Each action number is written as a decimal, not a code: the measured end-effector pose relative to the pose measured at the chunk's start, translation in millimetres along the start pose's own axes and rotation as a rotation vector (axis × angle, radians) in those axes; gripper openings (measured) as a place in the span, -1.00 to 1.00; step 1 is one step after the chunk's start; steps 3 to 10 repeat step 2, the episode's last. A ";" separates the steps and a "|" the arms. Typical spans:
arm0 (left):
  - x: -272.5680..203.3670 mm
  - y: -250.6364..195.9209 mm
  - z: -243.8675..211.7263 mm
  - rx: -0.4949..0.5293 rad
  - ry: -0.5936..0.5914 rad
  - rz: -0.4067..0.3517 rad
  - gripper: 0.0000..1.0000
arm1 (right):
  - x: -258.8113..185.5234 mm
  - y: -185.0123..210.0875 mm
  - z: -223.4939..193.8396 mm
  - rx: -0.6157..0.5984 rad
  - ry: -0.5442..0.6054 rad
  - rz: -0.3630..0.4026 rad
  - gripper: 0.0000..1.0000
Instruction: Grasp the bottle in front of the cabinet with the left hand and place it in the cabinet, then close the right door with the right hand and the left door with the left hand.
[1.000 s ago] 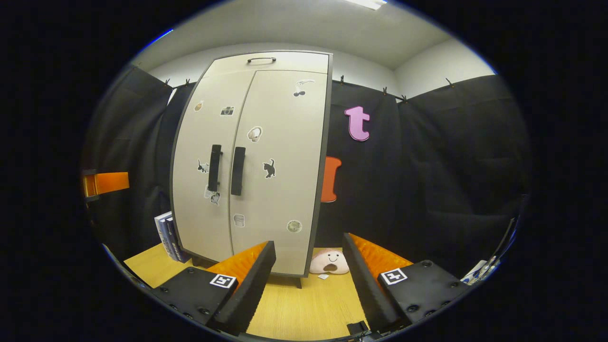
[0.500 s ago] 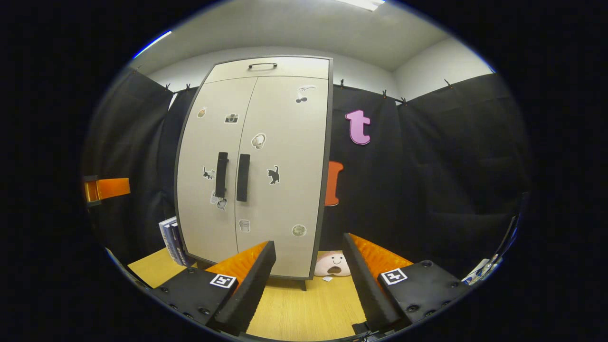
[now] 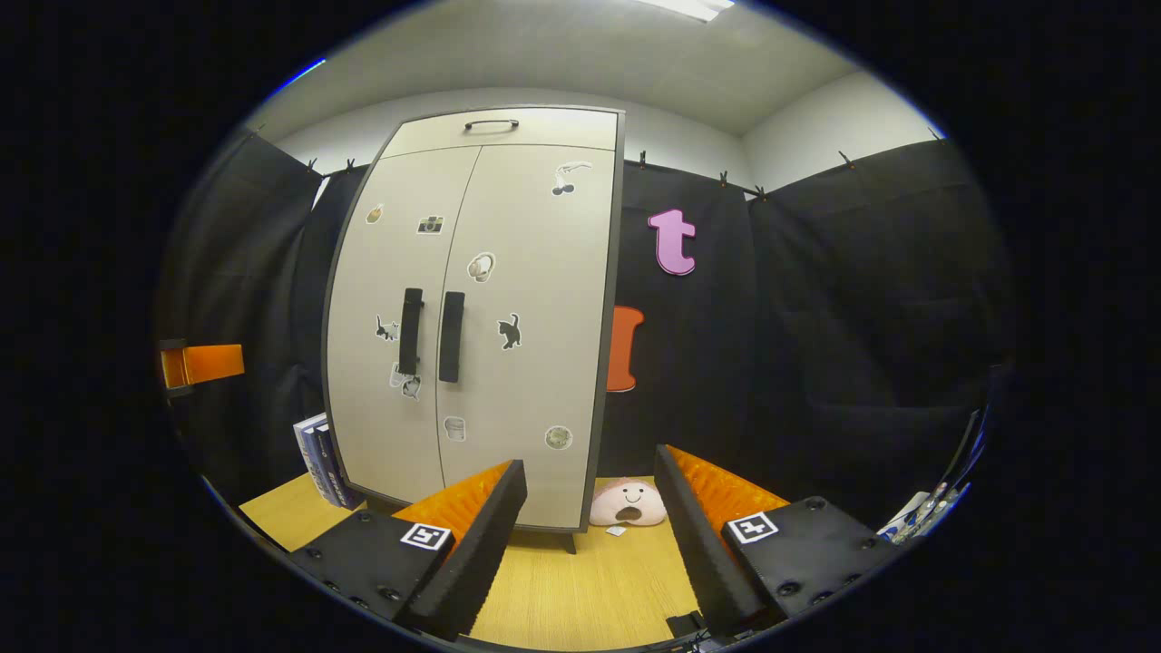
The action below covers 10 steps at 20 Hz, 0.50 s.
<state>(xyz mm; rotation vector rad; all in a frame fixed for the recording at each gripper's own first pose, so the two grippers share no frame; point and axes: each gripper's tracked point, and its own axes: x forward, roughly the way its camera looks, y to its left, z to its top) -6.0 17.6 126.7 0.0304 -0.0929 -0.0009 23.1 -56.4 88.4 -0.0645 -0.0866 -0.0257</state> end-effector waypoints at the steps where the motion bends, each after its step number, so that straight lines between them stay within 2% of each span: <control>1: 1.3 -1.0 -0.2 0.004 0.001 0.002 0.71 | -0.6 -2.3 0.1 0.002 -0.001 -0.004 0.89; 10: 3.0 -2.7 -0.1 0.007 0.002 0.004 0.75 | -1.9 -5.3 0.0 0.003 -0.003 -0.007 0.89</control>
